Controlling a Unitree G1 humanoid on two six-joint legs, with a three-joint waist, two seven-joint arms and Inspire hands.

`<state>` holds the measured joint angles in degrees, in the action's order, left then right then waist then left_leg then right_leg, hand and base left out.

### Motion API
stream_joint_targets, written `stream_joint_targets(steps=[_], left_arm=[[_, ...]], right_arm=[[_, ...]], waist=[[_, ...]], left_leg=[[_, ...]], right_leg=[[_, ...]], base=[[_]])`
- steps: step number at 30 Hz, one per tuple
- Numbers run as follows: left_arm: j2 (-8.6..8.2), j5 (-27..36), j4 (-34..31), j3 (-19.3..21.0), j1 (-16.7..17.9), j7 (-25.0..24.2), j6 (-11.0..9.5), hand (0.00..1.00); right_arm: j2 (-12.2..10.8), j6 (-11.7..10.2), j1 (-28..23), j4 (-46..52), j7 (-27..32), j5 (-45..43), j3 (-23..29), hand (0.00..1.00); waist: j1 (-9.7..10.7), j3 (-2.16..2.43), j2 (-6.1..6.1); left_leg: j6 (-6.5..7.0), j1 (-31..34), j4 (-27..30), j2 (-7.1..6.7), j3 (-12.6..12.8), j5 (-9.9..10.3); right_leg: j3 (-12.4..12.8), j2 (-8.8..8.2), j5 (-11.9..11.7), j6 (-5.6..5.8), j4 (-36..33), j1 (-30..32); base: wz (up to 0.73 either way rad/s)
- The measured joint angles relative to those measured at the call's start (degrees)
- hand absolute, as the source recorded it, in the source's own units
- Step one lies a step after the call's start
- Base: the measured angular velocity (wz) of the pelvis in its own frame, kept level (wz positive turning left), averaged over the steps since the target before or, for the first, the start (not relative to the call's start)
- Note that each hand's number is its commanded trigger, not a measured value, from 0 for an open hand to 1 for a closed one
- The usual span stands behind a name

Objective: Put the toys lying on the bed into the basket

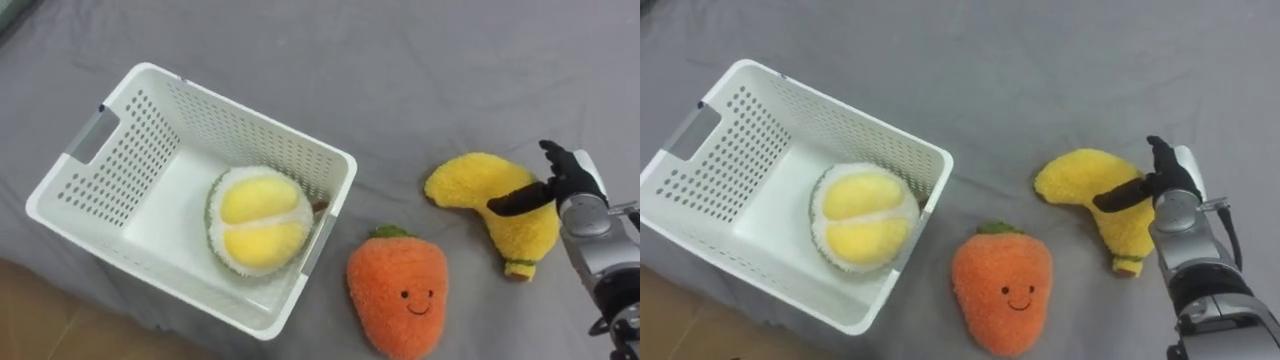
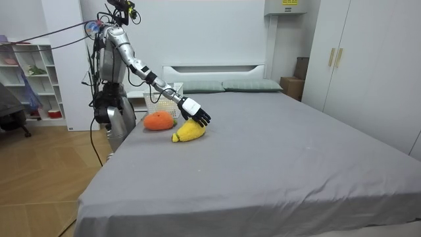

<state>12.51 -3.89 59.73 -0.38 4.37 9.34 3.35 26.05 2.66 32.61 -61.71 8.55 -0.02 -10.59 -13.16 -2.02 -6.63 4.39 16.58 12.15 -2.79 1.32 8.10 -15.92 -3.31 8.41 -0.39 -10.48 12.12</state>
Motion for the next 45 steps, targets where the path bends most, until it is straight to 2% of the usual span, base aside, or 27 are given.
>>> stream_joint_targets(steps=[7,11,13,15,16,17,18,19,20,22,27,31,35,45], left_arm=[[-0.01,2.2,0.7,-1.6,-0.4,-0.1,0.0,0.00],[0.00,3.0,2.6,-2.6,-1.6,-1.0,0.0,0.00],[-0.06,3.1,2.9,-2.7,-1.7,-1.6,0.1,0.00],[-0.06,3.1,3.4,-2.7,-1.7,-2.1,0.3,0.00],[-0.05,3.1,3.4,-2.8,-1.6,-2.1,0.4,0.00],[-0.01,3.1,3.4,-2.7,-1.6,-2.1,0.5,0.00],[0.00,3.1,3.4,-2.7,-1.6,-2.1,0.5,0.00],[0.00,3.1,3.4,-2.7,-1.6,-2.1,0.5,0.00],[-0.01,3.1,3.3,-2.8,-1.6,-2.1,0.5,0.00],[-0.02,3.1,3.0,-2.9,-1.6,-2.1,0.9,0.00],[0.12,3.1,1.9,-4.5,-1.6,-2.2,1.5,0.00],[0.19,3.1,1.8,-5.4,-1.6,-2.3,1.7,0.00],[0.18,3.3,1.7,-5.5,-1.6,-2.8,1.8,0.00],[0.22,3.4,-0.3,-5.6,-1.4,-3.9,1.5,0.00]], right_arm=[[-1.4,-0.2,0.1,0.7,-0.4,-0.1,-1.8,0.00],[-1.7,-0.2,0.1,0.4,-0.6,0.2,-3.4,0.00],[-2.1,-0.2,0.1,-0.4,-1.2,-0.3,-3.8,0.08],[-2.4,-0.1,0.1,-1.0,-1.3,-1.0,-3.9,0.37],[-2.4,-0.1,0.1,-1.0,-1.3,-1.1,-3.9,0.43],[-2.4,-0.1,0.1,-1.0,-1.3,-1.6,-3.9,0.58],[-2.2,-0.1,0.1,-1.0,-1.2,-2.4,-3.9,0.62],[-2.2,-0.1,0.1,-1.0,-1.2,-2.9,-3.9,0.95],[-1.9,-0.1,0.1,-1.0,-1.1,-4.0,-3.9,1.00],[-1.5,-0.2,0.1,-2.0,-1.1,-5.0,-4.3,1.00],[-0.9,0.0,0.1,-4.5,-1.3,-5.3,-7.5,1.00],[-1.0,1.1,-0.1,-5.0,-2.7,-5.2,-10.8,1.00],[-1.2,1.3,-0.2,-5.1,-4.6,-5.1,-13.0,1.00],[-1.2,1.6,-2.1,-5.2,-7.4,-5.4,-13.3,1.00]], waist=[[0.1,-0.12,-0.18],[-0.1,-0.47,-0.03],[-0.2,-0.68,0.04],[-0.3,-1.05,0.46],[-0.3,-1.11,0.55],[-0.5,-1.12,0.59],[-0.6,-1.09,0.56],[-0.7,-1.06,0.53],[-0.8,-1.03,0.51],[-0.8,-0.95,0.56],[-1.4,-0.26,0.65],[-1.5,-0.15,0.70],[-1.5,-0.04,0.84],[-1.6,0.29,1.42]], left_leg=[[-0.01,-0.3,0.2,-0.01,0.0,0.0],[-0.01,-0.3,0.7,-0.03,-0.3,0.0],[-0.01,-0.1,0.9,-0.05,-0.4,0.0],[-0.01,0.0,0.9,-0.08,-0.5,0.0],[-0.01,0.0,0.8,-0.08,-0.5,0.0],[-0.03,0.1,0.7,-0.07,-0.5,0.0],[-0.09,0.4,0.7,-0.05,-0.6,0.0],[-0.12,0.6,0.7,-0.04,-0.7,-0.1],[-0.17,0.8,0.7,-0.01,-0.9,-0.1],[-0.20,0.8,0.9,-0.02,-1.4,-0.1],[-0.25,0.8,1.2,-0.05,-2.5,-0.2],[-0.28,0.6,1.3,-0.15,-2.9,-0.2],[-0.34,0.6,1.6,-0.23,-3.0,-0.2],[-0.42,0.6,2.7,-0.23,-3.3,-0.2]], right_leg=[[-0.2,-0.03,0.0,0.00,0.0,-0.5],[-1.1,-0.13,0.0,0.00,0.0,-0.8],[-1.6,-0.17,0.0,0.00,-0.1,-0.9],[-1.6,-0.15,0.0,-0.02,-0.2,-0.8],[-1.5,-0.15,0.0,-0.03,-0.2,-0.7],[-1.5,-0.12,0.0,-0.07,-0.3,-0.4],[-1.5,-0.05,-0.1,-0.10,-0.3,-0.1],[-1.5,-0.02,-0.1,-0.11,-0.3,0.0],[-1.5,0.02,-0.1,-0.13,-0.2,0.2],[-1.8,0.11,-0.1,-0.14,-0.1,-0.1],[-3.0,0.13,-0.1,-0.14,-0.1,-0.6],[-3.5,0.15,-0.1,-0.15,0.3,-1.2],[-4.0,0.13,-0.2,-0.26,0.8,-1.8],[-4.5,0.27,-0.3,-0.54,0.6,-2.4]], base=[[0.00],[0.06],[0.05],[0.00],[0.00],[0.00],[0.00],[0.04],[0.07],[0.12],[0.10],[0.08],[0.02],[0.00]])
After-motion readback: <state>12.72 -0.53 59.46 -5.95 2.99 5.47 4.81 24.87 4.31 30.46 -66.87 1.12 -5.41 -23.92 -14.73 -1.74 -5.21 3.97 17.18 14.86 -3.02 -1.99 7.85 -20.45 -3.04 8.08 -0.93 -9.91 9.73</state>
